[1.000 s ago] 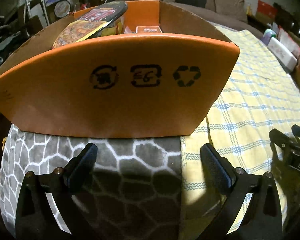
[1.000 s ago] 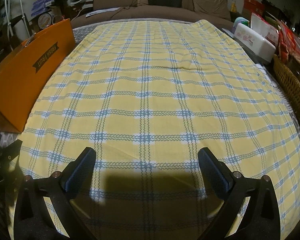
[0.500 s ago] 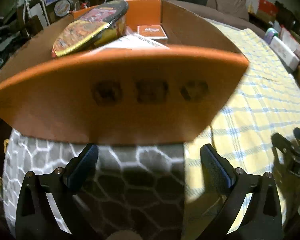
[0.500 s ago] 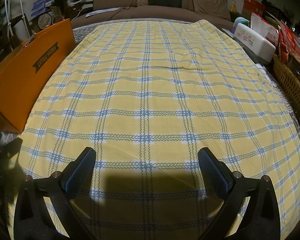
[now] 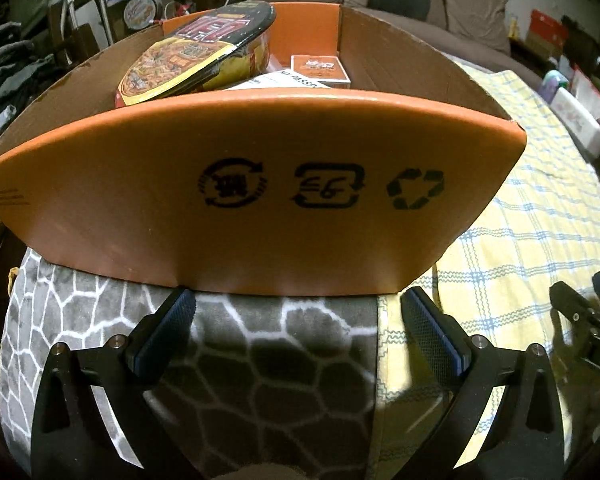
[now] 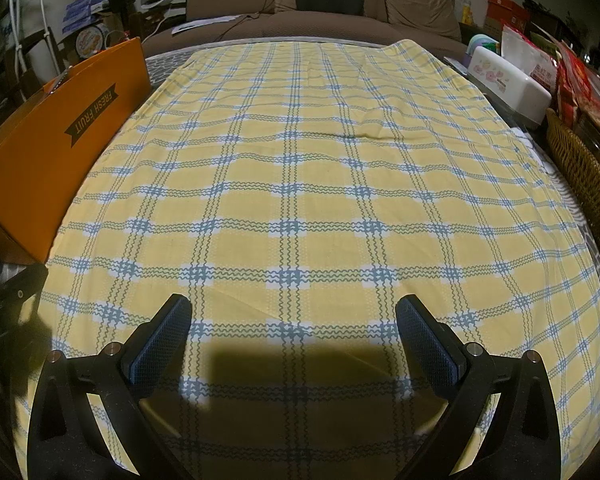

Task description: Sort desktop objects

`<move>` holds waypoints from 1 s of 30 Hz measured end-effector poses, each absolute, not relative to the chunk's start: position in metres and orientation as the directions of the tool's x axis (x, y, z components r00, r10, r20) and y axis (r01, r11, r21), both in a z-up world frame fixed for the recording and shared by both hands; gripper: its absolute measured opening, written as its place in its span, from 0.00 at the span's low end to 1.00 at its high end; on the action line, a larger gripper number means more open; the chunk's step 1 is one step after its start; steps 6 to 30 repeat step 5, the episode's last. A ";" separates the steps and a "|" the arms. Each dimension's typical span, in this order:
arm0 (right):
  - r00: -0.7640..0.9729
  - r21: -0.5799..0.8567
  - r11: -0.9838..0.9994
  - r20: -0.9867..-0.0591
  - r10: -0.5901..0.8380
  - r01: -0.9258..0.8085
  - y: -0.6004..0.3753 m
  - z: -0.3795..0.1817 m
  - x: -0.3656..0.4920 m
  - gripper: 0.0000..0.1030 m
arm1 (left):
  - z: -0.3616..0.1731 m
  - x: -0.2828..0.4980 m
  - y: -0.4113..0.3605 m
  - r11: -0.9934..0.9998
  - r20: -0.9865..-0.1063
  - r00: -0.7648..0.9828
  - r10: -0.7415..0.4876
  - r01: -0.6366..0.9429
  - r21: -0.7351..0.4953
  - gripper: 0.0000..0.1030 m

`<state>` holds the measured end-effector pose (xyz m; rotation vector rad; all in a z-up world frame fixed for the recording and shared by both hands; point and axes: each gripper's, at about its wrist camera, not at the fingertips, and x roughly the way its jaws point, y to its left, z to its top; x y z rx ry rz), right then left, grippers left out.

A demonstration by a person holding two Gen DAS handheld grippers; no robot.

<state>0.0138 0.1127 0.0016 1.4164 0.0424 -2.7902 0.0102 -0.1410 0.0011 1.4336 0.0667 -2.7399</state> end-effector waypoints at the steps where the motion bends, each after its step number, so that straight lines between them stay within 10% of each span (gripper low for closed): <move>1: -0.590 -0.018 -1.000 -0.807 0.001 0.023 0.113 0.002 0.014 1.00 | 0.001 0.010 -0.141 -0.998 -0.822 -0.569 -0.024 0.063 -0.015 1.00; 30: -0.590 -0.019 -1.000 -0.807 0.001 0.023 0.113 0.002 0.014 1.00 | 0.001 0.010 -0.141 -0.998 -0.822 -0.569 -0.026 0.063 -0.012 1.00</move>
